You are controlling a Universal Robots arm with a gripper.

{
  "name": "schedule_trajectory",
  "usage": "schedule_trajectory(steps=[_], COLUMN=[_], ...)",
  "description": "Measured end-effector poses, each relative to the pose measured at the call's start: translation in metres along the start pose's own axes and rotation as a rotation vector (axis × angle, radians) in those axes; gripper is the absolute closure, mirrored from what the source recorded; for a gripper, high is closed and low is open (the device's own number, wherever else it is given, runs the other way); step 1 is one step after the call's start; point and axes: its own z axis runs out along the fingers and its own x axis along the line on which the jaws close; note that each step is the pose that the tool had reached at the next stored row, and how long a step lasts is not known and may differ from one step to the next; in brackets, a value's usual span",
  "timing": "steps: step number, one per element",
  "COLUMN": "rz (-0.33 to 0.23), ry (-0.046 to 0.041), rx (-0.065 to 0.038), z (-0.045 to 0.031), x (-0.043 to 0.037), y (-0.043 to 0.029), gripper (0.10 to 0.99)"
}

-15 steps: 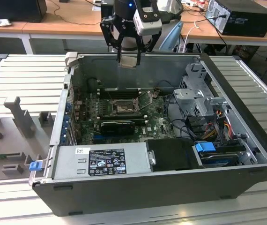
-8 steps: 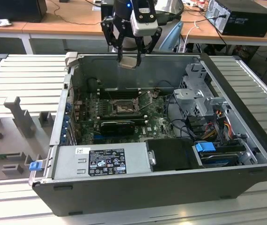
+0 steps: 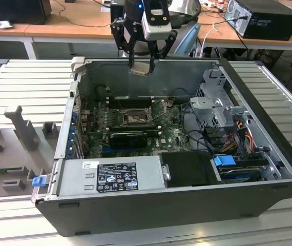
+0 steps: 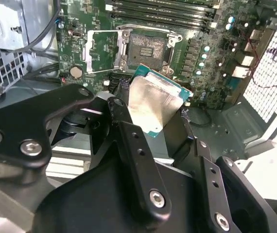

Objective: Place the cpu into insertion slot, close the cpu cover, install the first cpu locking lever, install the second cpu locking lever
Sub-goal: 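Place the cpu into insertion slot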

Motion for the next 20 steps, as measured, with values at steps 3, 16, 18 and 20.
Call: schedule_trajectory(steps=[3, 16, 18, 20], rz=[0.048, 0.240, 0.259, 0.297], ry=[-0.0043, -0.0213, -0.0230, -0.0263], rx=[-0.001, -0.005, -0.005, -0.006], z=[0.0000, 0.0002, 0.0002, 0.0002], x=[0.0000, 0.0000, 0.0000, 0.0000], y=[0.0000, 0.0000, 0.0000, 0.0000], gripper=[0.557, 0.557, 0.557, 0.557])
